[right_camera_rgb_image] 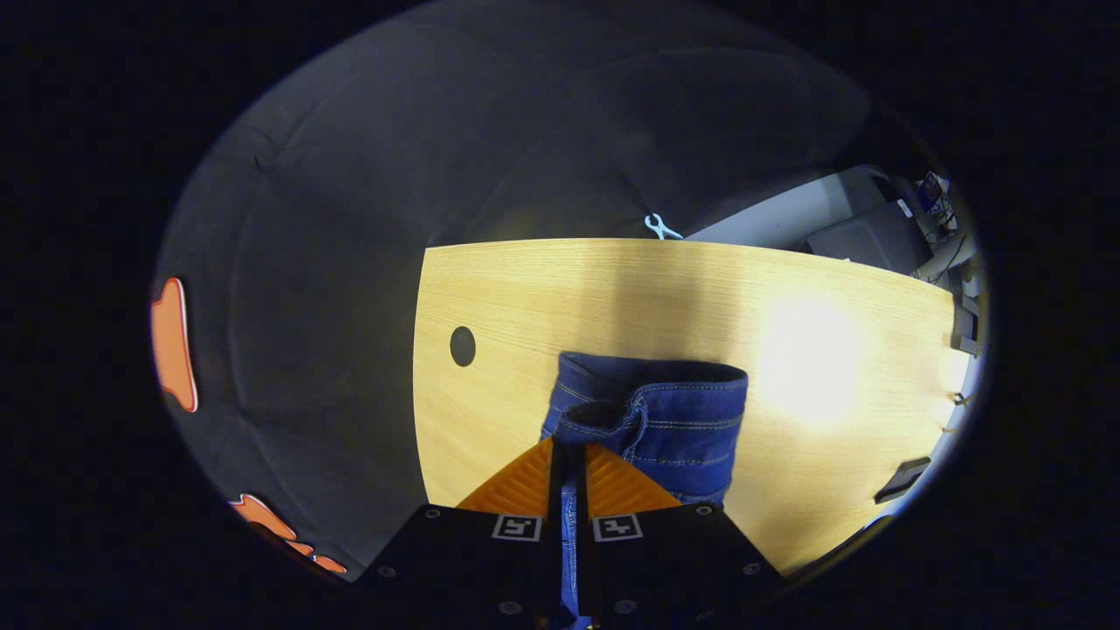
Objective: Grasp the waist and the cuffs of the jeans and fold them to make the two legs overlap; first hold the waist and fold one-third of the jeans toward the cuffs, then hold the cuffs and fold the remaining one-third in the same direction to finish folding.
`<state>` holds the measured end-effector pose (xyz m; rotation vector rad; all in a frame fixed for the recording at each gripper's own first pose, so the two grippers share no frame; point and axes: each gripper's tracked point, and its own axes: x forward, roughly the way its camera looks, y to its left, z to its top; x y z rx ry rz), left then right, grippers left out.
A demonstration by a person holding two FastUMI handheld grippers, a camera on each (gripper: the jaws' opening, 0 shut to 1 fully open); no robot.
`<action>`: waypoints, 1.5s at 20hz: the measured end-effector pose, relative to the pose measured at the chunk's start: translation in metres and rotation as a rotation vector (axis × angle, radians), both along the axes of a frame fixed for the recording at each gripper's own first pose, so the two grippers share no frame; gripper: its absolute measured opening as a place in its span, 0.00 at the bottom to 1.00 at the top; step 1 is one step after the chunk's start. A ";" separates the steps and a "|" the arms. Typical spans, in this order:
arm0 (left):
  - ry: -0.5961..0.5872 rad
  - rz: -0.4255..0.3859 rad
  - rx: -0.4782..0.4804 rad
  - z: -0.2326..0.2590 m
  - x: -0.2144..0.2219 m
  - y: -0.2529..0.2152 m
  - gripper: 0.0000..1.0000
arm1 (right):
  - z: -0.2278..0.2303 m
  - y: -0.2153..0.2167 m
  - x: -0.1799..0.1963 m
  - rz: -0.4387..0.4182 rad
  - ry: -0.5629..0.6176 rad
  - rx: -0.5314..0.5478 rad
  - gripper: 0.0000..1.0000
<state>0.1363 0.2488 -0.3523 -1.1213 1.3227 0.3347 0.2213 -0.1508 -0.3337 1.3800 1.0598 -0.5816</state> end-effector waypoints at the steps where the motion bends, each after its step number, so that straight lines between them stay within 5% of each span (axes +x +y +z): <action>1: 0.016 -0.003 0.012 -0.007 0.004 0.003 0.07 | -0.003 0.002 0.013 0.000 0.011 -0.006 0.07; 7: 0.036 -0.007 0.083 -0.029 0.042 0.025 0.14 | -0.028 0.029 0.080 0.059 -0.001 -0.004 0.07; 8: 0.024 -0.029 0.115 -0.031 0.045 0.028 0.24 | -0.029 0.033 0.089 0.071 -0.021 -0.008 0.07; 11: -0.108 -0.061 0.217 -0.018 0.071 0.036 0.29 | -0.017 0.035 0.102 0.069 -0.116 -0.019 0.07; 15: -0.297 -0.128 0.397 0.025 0.090 0.039 0.57 | 0.013 0.032 0.099 0.178 -0.272 -0.140 0.14; 17: -0.412 -0.167 0.522 0.053 0.094 0.038 0.70 | 0.042 0.024 0.095 0.220 -0.363 -0.278 0.30; 18: -0.472 -0.177 0.569 0.069 0.095 0.033 0.72 | 0.055 0.016 0.088 0.245 -0.398 -0.350 0.54; 20: -0.592 -0.196 0.658 0.104 0.097 0.018 0.83 | 0.071 0.008 0.080 0.284 -0.461 -0.490 0.53; 22: -0.691 -0.233 0.751 0.137 0.089 0.007 0.87 | 0.077 0.002 0.062 0.342 -0.459 -0.603 0.76; 30: -1.064 -0.270 1.094 0.277 0.025 -0.051 0.98 | 0.076 0.013 0.046 0.492 -0.466 -0.782 0.95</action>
